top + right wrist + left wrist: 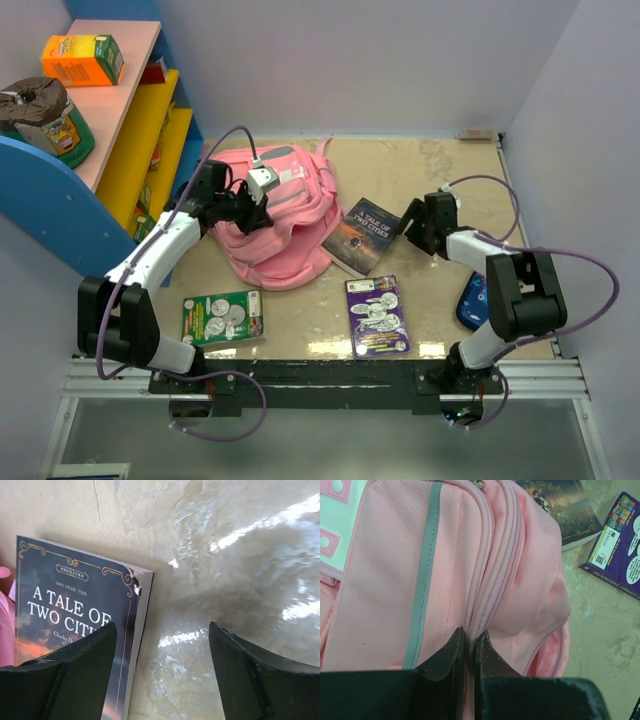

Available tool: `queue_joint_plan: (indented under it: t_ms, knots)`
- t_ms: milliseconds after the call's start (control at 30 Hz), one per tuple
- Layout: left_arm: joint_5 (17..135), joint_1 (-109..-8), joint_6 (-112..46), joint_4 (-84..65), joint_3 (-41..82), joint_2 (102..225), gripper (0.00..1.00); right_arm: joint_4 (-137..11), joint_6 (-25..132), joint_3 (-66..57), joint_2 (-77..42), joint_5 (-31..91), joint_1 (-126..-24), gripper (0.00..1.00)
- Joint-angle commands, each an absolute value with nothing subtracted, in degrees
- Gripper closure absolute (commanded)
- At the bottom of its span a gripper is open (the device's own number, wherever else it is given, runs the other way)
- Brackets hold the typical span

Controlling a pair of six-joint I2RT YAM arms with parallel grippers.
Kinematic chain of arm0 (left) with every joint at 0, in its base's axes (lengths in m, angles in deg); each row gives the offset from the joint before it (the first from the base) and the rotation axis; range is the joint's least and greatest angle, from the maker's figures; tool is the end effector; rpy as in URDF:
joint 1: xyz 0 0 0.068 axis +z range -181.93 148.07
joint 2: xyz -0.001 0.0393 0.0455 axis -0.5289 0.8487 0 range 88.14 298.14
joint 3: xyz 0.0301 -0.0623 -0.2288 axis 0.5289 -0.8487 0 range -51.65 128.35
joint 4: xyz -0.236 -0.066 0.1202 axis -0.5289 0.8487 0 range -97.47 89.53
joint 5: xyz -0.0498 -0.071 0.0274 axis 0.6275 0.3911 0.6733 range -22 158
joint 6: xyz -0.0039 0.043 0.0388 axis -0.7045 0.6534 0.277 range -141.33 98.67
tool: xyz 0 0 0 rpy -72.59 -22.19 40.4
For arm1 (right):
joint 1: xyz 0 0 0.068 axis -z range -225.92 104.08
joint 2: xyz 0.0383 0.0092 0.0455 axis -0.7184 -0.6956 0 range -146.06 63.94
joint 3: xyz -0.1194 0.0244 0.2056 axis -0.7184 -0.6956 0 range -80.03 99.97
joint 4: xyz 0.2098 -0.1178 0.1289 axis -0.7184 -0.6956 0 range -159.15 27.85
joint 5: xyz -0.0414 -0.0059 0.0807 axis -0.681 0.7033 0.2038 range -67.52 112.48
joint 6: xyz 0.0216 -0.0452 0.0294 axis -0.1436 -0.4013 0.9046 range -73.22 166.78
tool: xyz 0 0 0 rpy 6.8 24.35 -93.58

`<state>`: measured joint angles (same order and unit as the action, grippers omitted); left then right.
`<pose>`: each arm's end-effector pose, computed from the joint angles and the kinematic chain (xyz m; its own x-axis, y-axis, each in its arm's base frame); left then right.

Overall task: Pack the student bag
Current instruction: Place the book in the student bag.

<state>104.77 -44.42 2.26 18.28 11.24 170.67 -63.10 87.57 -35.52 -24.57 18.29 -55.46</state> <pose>0.3148 -0.0953 0.2342 -0.4032 0.4178 -0.8142 0.8132 0.5716 -0.1094 0.3185 0.0505 0.1251 -0.6021 0.5595 -0.5695 0.3688 0.8276 0.4232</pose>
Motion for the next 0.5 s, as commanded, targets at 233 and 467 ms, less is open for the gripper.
queue_joint_plan:
  t_ms: [233,467]
  knots:
    - [109.9,-44.2,2.0,18.1,13.0,170.3,1.00,-52.1,92.0,-34.8,-32.6,29.1,-57.6,0.26]
    - [109.6,-44.3,1.8,17.8,13.0,170.6,1.00,-48.4,97.1,-35.4,-36.0,32.1,-63.6,0.62]
